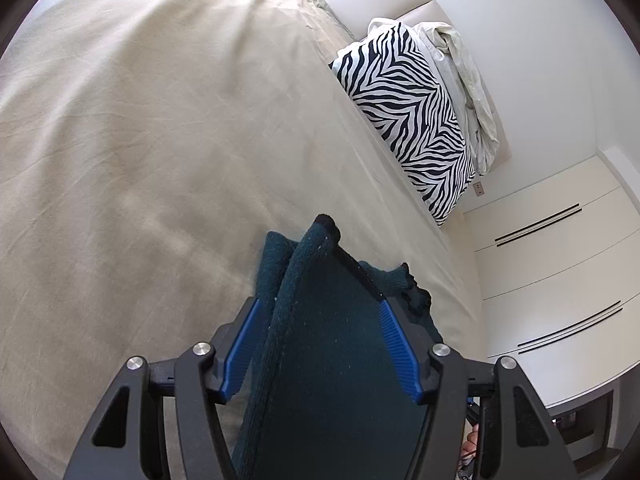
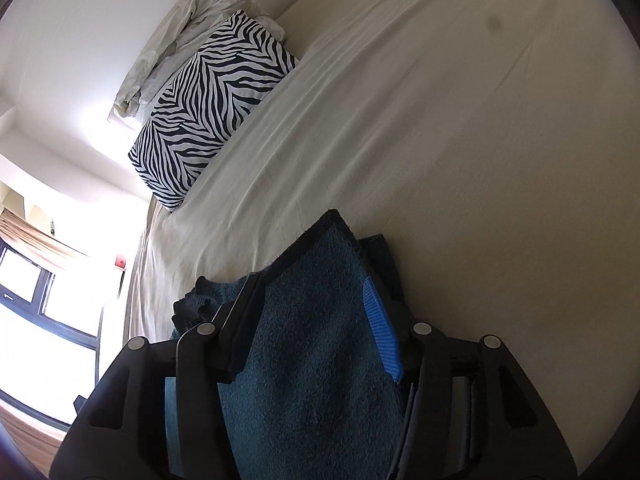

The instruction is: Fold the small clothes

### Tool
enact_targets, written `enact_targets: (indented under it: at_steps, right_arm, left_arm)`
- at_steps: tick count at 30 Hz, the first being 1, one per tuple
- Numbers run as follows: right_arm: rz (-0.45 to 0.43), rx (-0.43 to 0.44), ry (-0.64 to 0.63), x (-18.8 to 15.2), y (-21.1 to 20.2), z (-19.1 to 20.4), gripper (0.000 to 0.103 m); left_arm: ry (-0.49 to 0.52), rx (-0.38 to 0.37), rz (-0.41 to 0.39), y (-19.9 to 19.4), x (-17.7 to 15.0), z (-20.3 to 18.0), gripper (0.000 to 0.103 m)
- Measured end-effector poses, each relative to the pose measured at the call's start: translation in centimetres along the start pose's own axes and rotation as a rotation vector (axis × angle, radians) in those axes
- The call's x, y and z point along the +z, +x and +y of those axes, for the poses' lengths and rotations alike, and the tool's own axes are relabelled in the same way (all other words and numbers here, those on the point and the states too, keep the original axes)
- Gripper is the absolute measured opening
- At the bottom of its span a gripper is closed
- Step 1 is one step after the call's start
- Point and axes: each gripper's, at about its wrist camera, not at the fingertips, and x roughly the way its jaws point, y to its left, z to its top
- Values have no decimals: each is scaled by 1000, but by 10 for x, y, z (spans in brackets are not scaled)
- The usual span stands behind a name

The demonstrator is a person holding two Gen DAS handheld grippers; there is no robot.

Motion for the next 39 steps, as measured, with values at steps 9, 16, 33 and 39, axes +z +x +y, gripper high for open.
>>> enact_targets:
  at_steps: [9, 16, 33, 39]
  right_arm:
    - [2, -97, -115, -40, -60, -14, 50]
    - [28, -137, -178, -74, -89, -30, 50]
    - [68, -190, -239, -93, -96, -39, 50]
    - [44, -246, -331, -97, -101, -27, 30]
  left_arm:
    - [160, 99, 0, -33, -67, 3, 63]
    - [203, 144, 30, -29, -89, 9, 36]
    - [303, 214, -15, -38, -103, 1, 11]
    - [332, 226, -43, -42, -108, -3, 7]
